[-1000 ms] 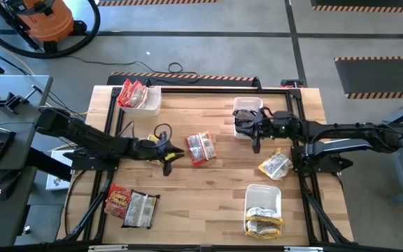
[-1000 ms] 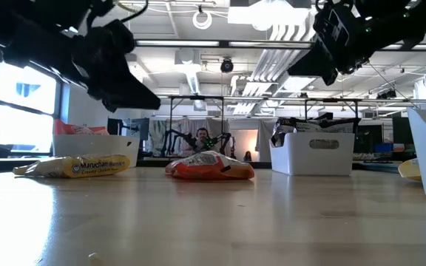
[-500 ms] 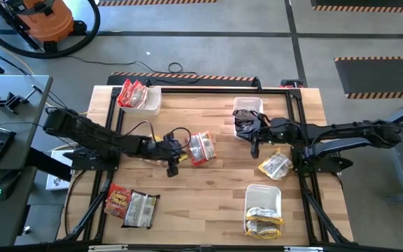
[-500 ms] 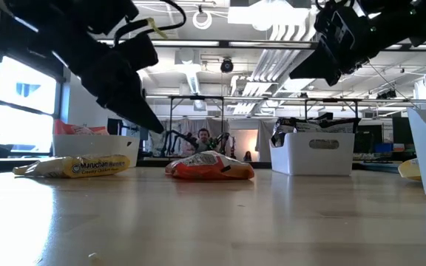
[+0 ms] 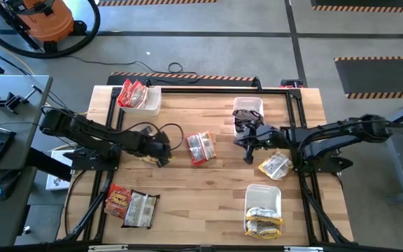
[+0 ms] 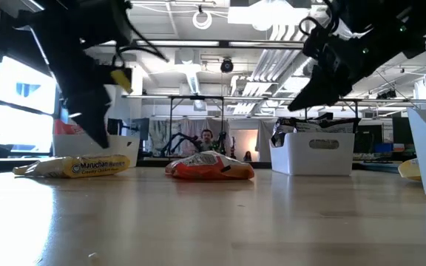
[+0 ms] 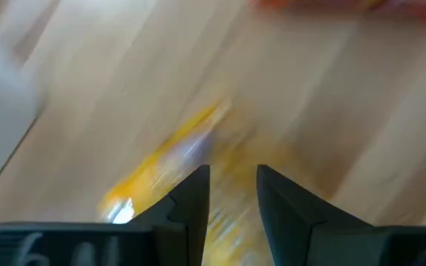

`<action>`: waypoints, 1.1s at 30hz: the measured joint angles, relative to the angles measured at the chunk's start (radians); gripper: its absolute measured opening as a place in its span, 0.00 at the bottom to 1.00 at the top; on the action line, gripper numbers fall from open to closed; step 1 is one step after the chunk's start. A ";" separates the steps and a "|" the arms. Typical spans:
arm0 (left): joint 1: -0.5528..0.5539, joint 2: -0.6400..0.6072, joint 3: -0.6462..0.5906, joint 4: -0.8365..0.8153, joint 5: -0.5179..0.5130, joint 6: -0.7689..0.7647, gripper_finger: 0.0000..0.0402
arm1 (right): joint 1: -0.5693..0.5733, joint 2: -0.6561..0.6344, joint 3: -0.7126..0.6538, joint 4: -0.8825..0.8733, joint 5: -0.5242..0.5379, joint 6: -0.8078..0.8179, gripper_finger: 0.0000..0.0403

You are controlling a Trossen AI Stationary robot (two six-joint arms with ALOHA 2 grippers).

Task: Sort Maruchan noodles
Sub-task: Put the yellow noodle pack into the bottom white bin

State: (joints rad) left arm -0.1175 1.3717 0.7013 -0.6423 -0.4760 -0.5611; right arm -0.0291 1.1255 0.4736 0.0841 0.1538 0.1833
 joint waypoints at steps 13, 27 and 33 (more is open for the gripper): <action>-0.014 -0.001 -0.119 0.528 0.237 0.109 0.15 | 0.085 -0.027 0.155 -0.677 0.028 0.343 0.00; 0.049 0.011 -0.298 0.963 0.361 0.180 0.09 | 0.320 0.037 0.130 -1.074 -0.297 0.871 0.00; 0.053 0.085 -0.296 1.200 0.361 0.250 0.15 | 0.304 0.105 0.114 -0.770 -0.284 0.800 0.00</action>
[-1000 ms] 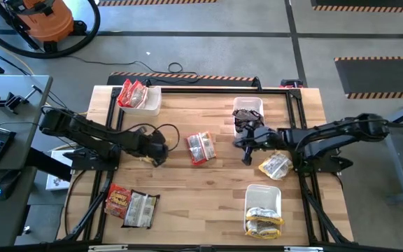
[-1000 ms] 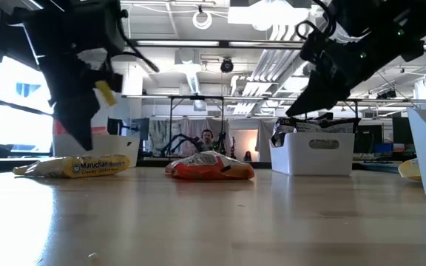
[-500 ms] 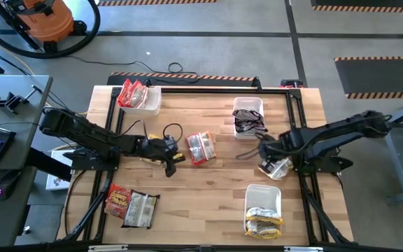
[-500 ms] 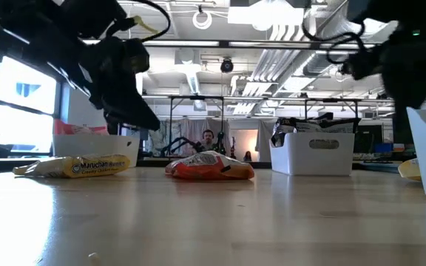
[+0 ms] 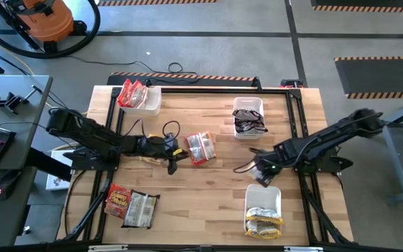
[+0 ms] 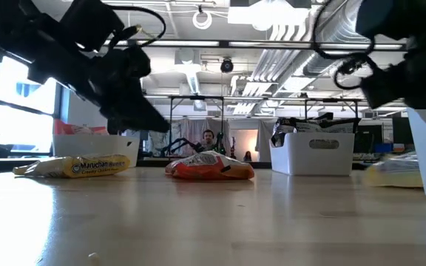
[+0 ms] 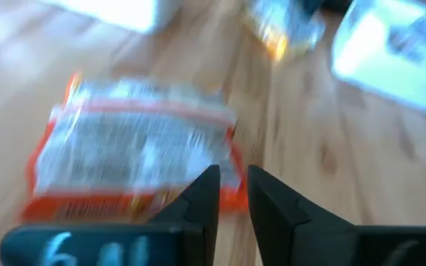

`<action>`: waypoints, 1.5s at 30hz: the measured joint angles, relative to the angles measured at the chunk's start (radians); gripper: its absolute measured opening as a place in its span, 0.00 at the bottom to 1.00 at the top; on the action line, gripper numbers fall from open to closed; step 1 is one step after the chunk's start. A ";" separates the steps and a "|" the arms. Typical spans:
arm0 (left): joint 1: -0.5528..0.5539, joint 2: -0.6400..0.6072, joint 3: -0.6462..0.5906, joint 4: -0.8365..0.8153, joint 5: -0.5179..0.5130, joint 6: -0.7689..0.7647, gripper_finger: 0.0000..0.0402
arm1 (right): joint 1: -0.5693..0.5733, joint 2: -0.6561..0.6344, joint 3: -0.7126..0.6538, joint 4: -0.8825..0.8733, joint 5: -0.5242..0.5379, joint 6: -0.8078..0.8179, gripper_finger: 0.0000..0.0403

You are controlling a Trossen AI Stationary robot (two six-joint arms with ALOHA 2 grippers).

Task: Sort Maruchan noodles
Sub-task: Put the yellow noodle pack into the bottom white bin

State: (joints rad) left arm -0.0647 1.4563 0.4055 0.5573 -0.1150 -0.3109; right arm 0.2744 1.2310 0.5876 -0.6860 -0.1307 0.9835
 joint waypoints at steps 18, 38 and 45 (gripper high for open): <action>0.005 0.492 0.457 0.058 0.099 0.159 0.35 | -0.120 0.140 0.102 0.414 0.165 -0.337 0.00; -0.005 0.753 0.735 -0.028 0.038 0.404 0.28 | -0.118 0.138 0.103 0.496 0.189 -0.382 0.00; 0.028 0.734 0.745 -0.017 0.159 0.348 0.03 | -0.100 0.107 0.185 0.364 0.215 -0.432 0.00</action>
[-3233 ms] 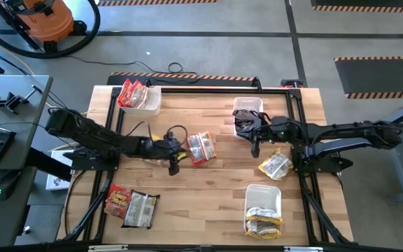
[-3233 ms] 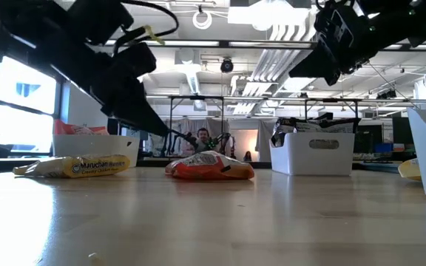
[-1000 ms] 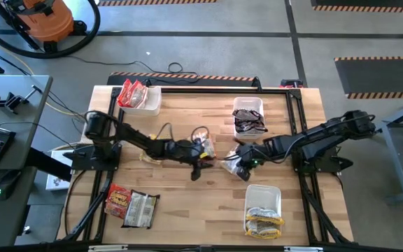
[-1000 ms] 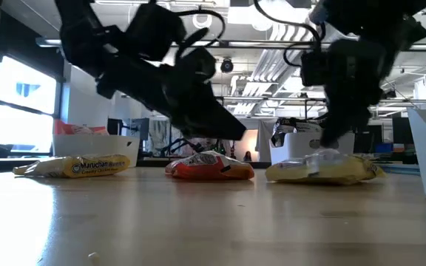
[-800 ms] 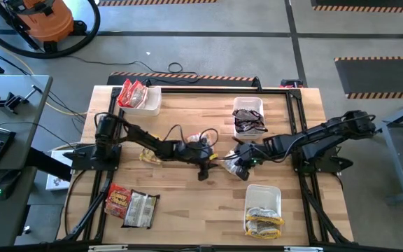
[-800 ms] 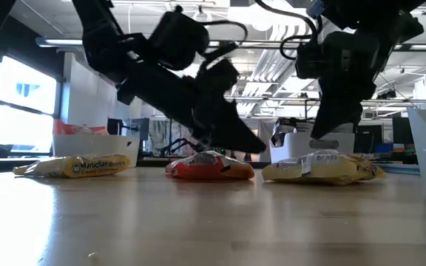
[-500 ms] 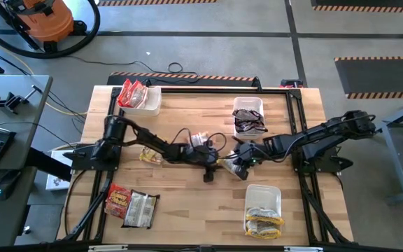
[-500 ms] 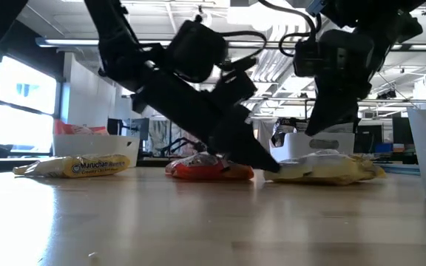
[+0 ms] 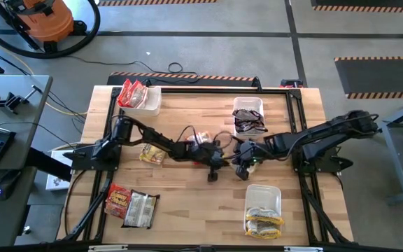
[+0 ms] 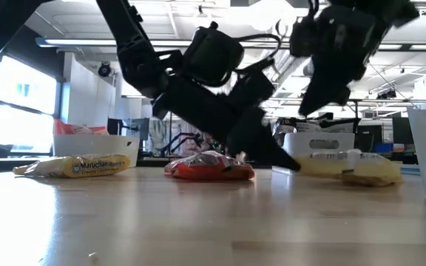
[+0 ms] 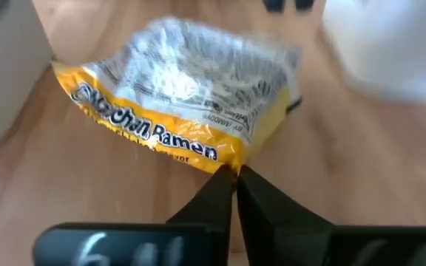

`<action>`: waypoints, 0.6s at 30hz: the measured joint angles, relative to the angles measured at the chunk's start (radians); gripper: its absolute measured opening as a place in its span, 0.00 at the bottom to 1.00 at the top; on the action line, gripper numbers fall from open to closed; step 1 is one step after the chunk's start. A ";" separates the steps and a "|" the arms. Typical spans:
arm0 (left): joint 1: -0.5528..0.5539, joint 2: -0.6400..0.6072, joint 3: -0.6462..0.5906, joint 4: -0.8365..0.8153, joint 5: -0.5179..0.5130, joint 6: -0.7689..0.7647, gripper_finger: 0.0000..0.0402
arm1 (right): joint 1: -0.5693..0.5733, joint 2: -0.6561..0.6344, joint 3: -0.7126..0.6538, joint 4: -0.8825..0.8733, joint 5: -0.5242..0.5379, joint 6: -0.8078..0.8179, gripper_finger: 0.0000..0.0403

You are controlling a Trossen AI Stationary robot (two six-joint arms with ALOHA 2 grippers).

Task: Sort Maruchan noodles
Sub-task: Put the yellow noodle pack into the bottom white bin

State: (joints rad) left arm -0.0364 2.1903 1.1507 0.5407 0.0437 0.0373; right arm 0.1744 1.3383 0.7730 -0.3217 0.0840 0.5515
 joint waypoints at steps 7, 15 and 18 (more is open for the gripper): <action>0.062 -0.034 0.001 0.049 0.198 -0.167 0.00 | 0.073 -0.092 0.103 -0.317 0.163 0.029 0.00; 0.110 -0.035 0.001 0.141 0.321 -0.318 0.00 | 0.161 -0.113 0.002 -0.283 0.204 0.284 0.11; 0.113 -0.035 0.001 0.160 0.326 -0.342 0.00 | 0.195 -0.098 -0.027 -0.246 0.211 0.347 0.26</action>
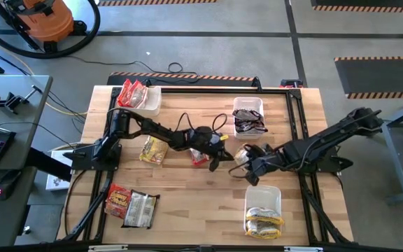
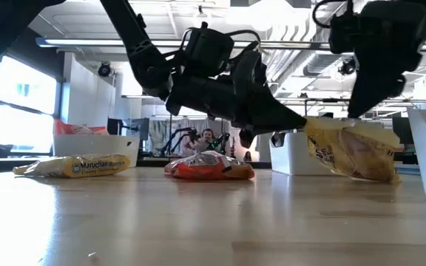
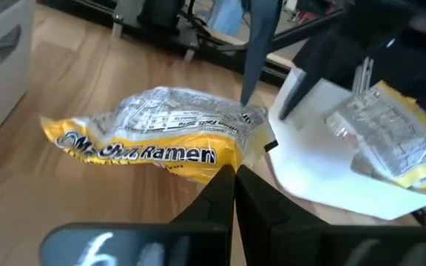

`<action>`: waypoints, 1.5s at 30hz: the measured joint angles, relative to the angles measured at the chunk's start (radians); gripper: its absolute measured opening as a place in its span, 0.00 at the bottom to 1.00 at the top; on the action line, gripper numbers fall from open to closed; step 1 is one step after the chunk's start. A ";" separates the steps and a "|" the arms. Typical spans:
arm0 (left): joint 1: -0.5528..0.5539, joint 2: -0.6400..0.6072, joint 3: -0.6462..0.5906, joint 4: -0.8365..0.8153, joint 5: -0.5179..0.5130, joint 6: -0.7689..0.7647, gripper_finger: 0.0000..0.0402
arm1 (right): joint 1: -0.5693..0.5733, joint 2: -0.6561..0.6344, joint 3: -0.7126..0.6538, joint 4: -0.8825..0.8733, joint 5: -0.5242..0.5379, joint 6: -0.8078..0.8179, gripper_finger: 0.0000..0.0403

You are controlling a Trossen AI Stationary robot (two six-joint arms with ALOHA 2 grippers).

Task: Sort Maruchan noodles
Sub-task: Put the yellow noodle pack into the bottom white bin

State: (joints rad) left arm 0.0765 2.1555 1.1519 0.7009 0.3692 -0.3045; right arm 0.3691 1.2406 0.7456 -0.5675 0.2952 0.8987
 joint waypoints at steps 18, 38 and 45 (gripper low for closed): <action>0.002 0.000 0.052 0.005 -0.023 -0.059 0.00 | 0.024 0.263 0.095 -0.068 0.189 0.079 0.72; -0.022 0.000 0.053 -0.022 0.004 0.130 0.00 | -0.133 0.166 0.422 -0.586 0.080 0.268 0.72; -0.062 0.000 0.053 -0.024 -0.057 0.267 0.00 | -0.218 0.128 0.360 -0.469 -0.067 0.239 0.72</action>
State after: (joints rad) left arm 0.0141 2.1559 1.2045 0.6769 0.3124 -0.0374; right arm 0.1508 1.3689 1.1055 -1.0365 0.2283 1.1381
